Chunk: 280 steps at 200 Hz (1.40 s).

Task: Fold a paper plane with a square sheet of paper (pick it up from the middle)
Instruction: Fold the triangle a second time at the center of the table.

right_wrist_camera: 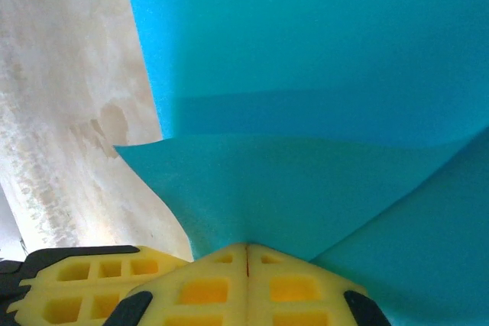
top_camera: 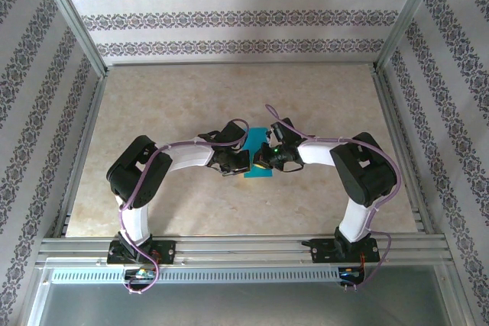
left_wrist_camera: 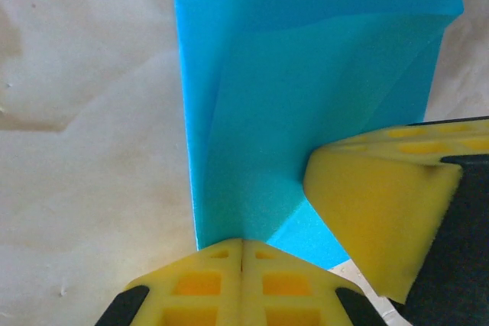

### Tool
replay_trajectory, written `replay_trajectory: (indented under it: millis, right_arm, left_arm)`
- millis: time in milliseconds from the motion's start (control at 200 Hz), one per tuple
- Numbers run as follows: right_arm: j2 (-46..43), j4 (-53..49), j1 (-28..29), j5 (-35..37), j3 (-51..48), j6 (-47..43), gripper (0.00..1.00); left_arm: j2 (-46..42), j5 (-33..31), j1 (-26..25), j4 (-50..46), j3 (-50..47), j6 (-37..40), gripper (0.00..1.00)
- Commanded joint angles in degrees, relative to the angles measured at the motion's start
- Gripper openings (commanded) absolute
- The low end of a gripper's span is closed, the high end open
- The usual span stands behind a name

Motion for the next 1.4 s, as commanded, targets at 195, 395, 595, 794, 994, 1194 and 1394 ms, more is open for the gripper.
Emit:
replay_trajectory:
  millis: [195, 395, 595, 794, 994, 1194, 1394]
  right_arm:
    - [1.44, -3.03, -0.51, 4.40, 0.62, -2.79, 0.00]
    - [4.06, -2.72, -4.43, 6.22, 0.79, -4.54, 0.00]
    - [5.78, -2.45, -10.59, 5.31, 2.52, -6.49, 0.00]
    - [6.25, -3.50, -16.61, 5.60, 4.54, -7.46, 0.00]
    - [0.66, -3.92, -17.82, 4.56, 4.48, -7.98, 0.00]
    - [-5.16, -3.38, -12.78, 1.93, 1.41, -7.07, 0.01]
    - [-1.31, -1.62, -6.24, 1.69, 2.97, -4.05, 0.01]
  left_arm:
    - [2.13, -1.93, 0.64, -3.68, -2.05, -1.30, 0.00]
    - [2.34, -2.55, 0.64, -4.90, -3.73, -1.81, 0.00]
    - [3.48, -5.34, 0.70, -7.07, -6.35, -1.65, 0.00]
    - [3.57, -4.49, 0.73, -5.85, -6.73, -1.44, 0.00]
    - [3.73, -3.23, 0.73, -6.19, -4.68, 0.03, 0.00]
    - [3.51, -2.51, 0.71, -6.72, -3.31, 0.85, 0.00]
    - [3.74, -1.94, 0.68, -6.55, -2.74, 1.39, 0.00]
